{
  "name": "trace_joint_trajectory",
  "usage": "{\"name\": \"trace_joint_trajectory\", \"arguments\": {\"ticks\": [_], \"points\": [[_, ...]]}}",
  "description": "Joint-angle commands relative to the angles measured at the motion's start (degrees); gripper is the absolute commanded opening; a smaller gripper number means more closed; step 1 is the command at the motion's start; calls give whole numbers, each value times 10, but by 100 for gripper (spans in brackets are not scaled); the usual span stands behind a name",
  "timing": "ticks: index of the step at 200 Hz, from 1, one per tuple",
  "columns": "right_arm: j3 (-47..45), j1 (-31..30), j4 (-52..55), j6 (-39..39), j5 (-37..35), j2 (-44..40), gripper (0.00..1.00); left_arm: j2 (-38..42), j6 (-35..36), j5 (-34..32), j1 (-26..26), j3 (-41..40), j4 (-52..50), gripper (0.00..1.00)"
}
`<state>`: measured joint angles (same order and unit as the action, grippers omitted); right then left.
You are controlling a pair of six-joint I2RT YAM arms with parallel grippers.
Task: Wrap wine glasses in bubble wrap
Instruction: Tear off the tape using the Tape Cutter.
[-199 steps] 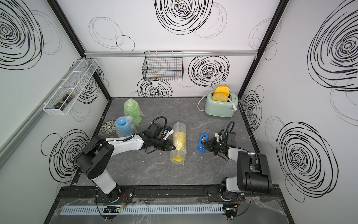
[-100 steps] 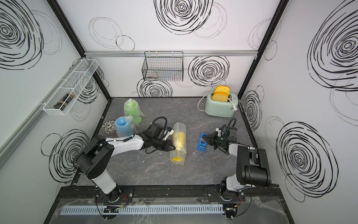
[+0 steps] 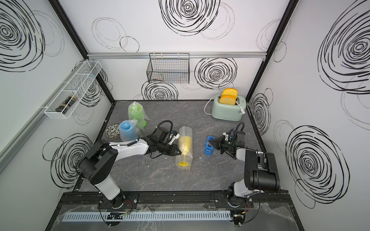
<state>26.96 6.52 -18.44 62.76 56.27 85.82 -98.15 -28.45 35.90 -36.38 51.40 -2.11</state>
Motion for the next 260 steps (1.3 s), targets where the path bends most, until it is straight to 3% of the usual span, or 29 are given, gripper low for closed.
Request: {"name": "trace_joint_trajectory", "arguments": {"ticks": [1, 32, 89, 135, 184, 260], "points": [[3, -1, -25, 25, 19, -27, 0, -2, 13, -7, -3, 17, -4, 0], [42, -2, 13, 18, 10, -63, 0, -6, 8, -5, -5, 4, 13, 0], [19, -1, -12, 13, 17, 14, 0, -8, 11, -7, -9, 11, 4, 0], [107, -3, 100, -24, -1, -64, 0, -5, 11, -6, -7, 8, 7, 0], [55, -7, 64, -24, 4, -32, 0, 0, 10, -6, -5, 5, 8, 0], [-40, -13, 117, -56, 5, -140, 0, -1, 16, -8, 1, 14, -2, 0]]}}
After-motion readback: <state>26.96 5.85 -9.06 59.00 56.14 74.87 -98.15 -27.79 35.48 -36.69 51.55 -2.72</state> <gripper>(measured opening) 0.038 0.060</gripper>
